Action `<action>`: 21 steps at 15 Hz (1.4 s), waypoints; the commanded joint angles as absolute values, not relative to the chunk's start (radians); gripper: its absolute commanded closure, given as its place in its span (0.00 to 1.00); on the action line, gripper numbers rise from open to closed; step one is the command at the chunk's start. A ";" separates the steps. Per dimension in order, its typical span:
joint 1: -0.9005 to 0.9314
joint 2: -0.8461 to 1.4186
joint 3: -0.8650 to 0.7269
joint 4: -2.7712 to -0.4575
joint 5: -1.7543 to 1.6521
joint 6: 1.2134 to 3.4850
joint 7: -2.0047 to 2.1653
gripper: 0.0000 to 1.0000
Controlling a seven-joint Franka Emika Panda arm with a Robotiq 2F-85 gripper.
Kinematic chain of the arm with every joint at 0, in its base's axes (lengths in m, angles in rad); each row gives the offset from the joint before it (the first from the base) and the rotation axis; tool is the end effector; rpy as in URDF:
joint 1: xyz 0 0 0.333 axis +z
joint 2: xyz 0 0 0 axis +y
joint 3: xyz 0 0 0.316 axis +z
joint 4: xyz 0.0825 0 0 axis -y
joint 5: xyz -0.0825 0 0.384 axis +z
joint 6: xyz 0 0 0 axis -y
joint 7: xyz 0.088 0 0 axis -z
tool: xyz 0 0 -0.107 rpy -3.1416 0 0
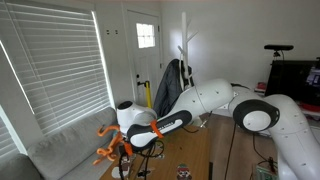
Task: Put the spoon on the green storage box lid
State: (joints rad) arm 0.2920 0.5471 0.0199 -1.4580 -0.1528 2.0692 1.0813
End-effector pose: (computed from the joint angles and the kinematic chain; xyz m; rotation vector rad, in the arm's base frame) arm 0.6816 0.2089 0.3726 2.8907 -1.0615 0.2009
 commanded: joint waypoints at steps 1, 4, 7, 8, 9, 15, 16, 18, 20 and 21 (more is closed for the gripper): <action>0.308 0.598 0.016 -1.371 -0.150 2.018 1.095 0.31; 0.310 0.627 0.021 -1.330 -0.139 1.974 1.092 0.35; 0.317 0.658 0.019 -1.294 -0.140 1.959 1.093 0.37; 0.318 0.669 0.020 -1.280 -0.138 1.951 1.091 0.43; 0.321 0.678 0.020 -1.268 -0.139 1.944 1.090 0.63; 0.331 0.678 0.010 -1.241 -0.148 1.927 1.102 1.00; 0.329 0.677 0.010 -1.239 -0.147 1.923 1.102 1.00; 0.329 0.678 0.009 -1.238 -0.147 1.921 1.101 0.98; 0.327 0.659 0.002 -1.258 -0.152 1.929 1.115 0.98; 0.325 0.634 -0.006 -1.285 -0.155 1.940 1.134 0.98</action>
State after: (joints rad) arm 0.3169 0.6628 0.0175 -1.2743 -0.1505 1.9500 1.0893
